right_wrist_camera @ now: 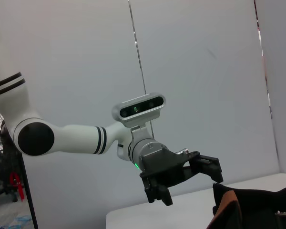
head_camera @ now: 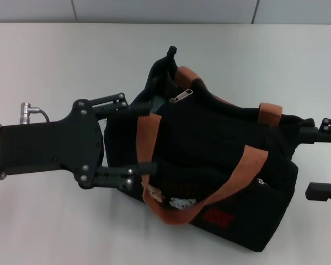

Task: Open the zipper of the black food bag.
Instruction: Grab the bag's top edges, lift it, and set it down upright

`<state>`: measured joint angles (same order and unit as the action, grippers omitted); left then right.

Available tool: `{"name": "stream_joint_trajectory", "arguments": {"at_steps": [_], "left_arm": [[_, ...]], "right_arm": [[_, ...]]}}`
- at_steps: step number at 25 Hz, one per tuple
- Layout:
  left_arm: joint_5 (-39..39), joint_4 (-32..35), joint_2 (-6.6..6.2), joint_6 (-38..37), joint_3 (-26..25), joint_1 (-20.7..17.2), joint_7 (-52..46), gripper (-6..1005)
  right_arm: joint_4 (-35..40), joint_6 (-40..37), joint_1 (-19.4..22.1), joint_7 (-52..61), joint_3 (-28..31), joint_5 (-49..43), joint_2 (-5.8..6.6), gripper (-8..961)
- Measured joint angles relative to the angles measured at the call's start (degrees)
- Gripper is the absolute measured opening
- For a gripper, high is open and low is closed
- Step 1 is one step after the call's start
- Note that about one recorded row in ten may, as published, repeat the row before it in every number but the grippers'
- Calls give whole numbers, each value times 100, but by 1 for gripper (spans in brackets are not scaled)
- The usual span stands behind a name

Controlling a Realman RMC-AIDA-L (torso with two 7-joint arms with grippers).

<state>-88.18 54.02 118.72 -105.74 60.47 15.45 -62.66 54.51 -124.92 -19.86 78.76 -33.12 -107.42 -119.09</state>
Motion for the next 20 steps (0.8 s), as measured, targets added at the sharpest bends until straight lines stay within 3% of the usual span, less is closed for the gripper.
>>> {"name": "stream_joint_trajectory", "arguments": {"at_steps": [10,14,16,17,20], "left_arm": [[241,-120,-17,-50,-67,-82,166,823],[233,-375,-35,31,-603,-289,227,817],[215,-571,-46,68,-763,-313,289,813],[94,-1212,-77,209,-1033,-292,546,812],[-40,-1702,-88,487,-1088,-229,901,806]], "right_arm": [[-38,4,-19,-2,-20,12,1,839],[-38,4,8,-2,4,15,1,838],[-56,5,17,-2,9,19,-2,838],[-77,4,20,-2,10,21,-5,838],[-120,4,21,-2,19,27,-7,838]]}}
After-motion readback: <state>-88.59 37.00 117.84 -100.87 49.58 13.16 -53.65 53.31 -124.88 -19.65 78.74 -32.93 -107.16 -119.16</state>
